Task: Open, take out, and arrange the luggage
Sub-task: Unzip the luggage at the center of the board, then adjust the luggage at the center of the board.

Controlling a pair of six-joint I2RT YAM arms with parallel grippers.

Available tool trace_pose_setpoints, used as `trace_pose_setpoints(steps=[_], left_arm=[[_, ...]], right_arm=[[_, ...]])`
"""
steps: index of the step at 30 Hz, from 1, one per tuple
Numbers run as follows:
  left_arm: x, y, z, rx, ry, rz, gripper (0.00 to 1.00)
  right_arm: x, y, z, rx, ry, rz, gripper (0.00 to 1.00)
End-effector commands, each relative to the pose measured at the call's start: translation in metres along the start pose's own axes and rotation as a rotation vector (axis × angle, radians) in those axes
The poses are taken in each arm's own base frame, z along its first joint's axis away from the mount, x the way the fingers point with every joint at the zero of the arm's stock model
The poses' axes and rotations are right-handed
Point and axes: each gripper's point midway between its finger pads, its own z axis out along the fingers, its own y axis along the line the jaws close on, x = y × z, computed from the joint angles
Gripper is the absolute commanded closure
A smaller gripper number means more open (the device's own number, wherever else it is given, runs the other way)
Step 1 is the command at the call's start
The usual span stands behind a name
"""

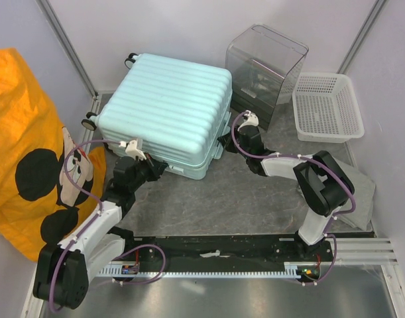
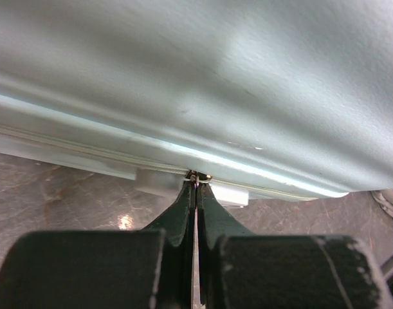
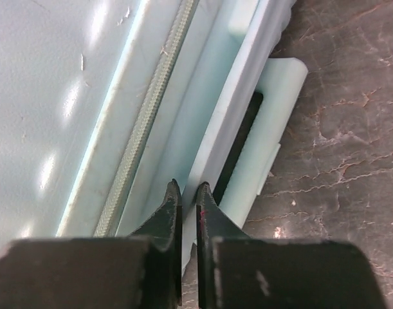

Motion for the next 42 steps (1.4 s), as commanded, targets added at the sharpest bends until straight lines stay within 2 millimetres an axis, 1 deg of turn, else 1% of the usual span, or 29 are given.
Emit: trace_pose_setpoints(steps=[1, 7, 8, 10, 11, 13, 14, 18, 20, 23, 24, 25, 26, 27, 28, 29, 30, 32, 35, 37, 38, 41, 42], left_arm=[[-0.046, 0.014, -0.002, -0.078, -0.202, -0.016, 0.99], [-0.055, 0.022, -0.009, -0.126, -0.253, -0.038, 0.98], [-0.055, 0.023, -0.01, -0.129, -0.256, -0.037, 0.98], [-0.057, 0.027, -0.013, -0.154, -0.271, -0.038, 0.98], [-0.058, 0.029, -0.014, -0.165, -0.274, -0.039, 0.99], [-0.057, 0.034, -0.016, -0.185, -0.282, -0.045, 0.98], [-0.058, 0.036, -0.017, -0.195, -0.293, -0.053, 0.98], [-0.053, 0.043, -0.019, -0.211, -0.305, -0.078, 0.98], [-0.051, 0.044, -0.018, -0.214, -0.303, -0.084, 0.99], [-0.052, 0.047, -0.019, -0.225, -0.305, -0.087, 0.99], [-0.052, 0.049, -0.019, -0.231, -0.303, -0.089, 0.99], [-0.051, 0.051, -0.019, -0.233, -0.301, -0.09, 0.98], [-0.051, 0.051, -0.019, -0.233, -0.302, -0.098, 0.98], [-0.051, 0.052, -0.019, -0.231, -0.305, -0.103, 0.98], [-0.052, 0.052, -0.018, -0.229, -0.307, -0.108, 0.98], [-0.05, 0.052, -0.017, -0.222, -0.305, -0.118, 0.98], [-0.05, 0.051, -0.016, -0.216, -0.306, -0.124, 0.98], [-0.049, 0.049, -0.014, -0.199, -0.297, -0.134, 0.98], [-0.046, 0.047, -0.013, -0.189, -0.286, -0.143, 0.99], [-0.045, 0.047, -0.013, -0.186, -0.286, -0.146, 0.99], [-0.046, 0.046, -0.015, -0.182, -0.295, -0.146, 0.98], [-0.045, 0.046, -0.017, -0.179, -0.299, -0.147, 0.98], [-0.046, 0.046, -0.017, -0.178, -0.302, -0.148, 0.99]], right_arm=[[0.019, 0.007, 0.002, -0.036, 0.059, -0.053, 1.0], [0.006, -0.019, -0.015, 0.057, 0.015, -0.102, 1.0], [0.003, -0.026, -0.017, 0.083, 0.007, -0.104, 1.0], [0.002, -0.034, -0.023, 0.105, 0.003, -0.113, 1.0], [-0.002, -0.041, -0.025, 0.122, -0.005, -0.108, 1.0], [0.0, -0.049, -0.029, 0.134, 0.001, -0.098, 1.0], [-0.002, -0.054, -0.03, 0.142, -0.004, -0.091, 1.0], [0.003, -0.061, -0.034, 0.143, 0.012, -0.084, 1.0], [0.003, -0.058, -0.034, 0.127, 0.015, -0.073, 1.0], [-0.002, -0.042, -0.04, 0.063, 0.011, -0.066, 1.0], [-0.009, -0.034, -0.044, 0.039, -0.004, -0.062, 0.99], [-0.012, -0.029, -0.046, 0.021, -0.01, -0.057, 0.96], [-0.013, -0.024, -0.048, 0.007, -0.013, -0.054, 0.87], [-0.019, -0.017, -0.049, -0.011, -0.024, -0.051, 0.84], [-0.02, -0.014, -0.048, -0.016, -0.026, -0.052, 0.81], [-0.023, -0.013, -0.046, -0.019, -0.03, -0.053, 0.75], [-0.021, -0.007, -0.043, -0.04, -0.012, -0.053, 0.72], [-0.021, -0.003, -0.038, -0.051, -0.004, -0.05, 0.66], [-0.022, 0.01, -0.027, -0.076, 0.005, -0.038, 0.6], [-0.022, 0.016, -0.024, -0.085, 0.006, -0.035, 0.57], [-0.024, 0.023, -0.022, -0.094, -0.002, -0.032, 0.54], [-0.028, 0.026, -0.02, -0.095, -0.019, -0.02, 0.52], [-0.026, 0.024, -0.018, -0.084, -0.008, -0.021, 0.52]])
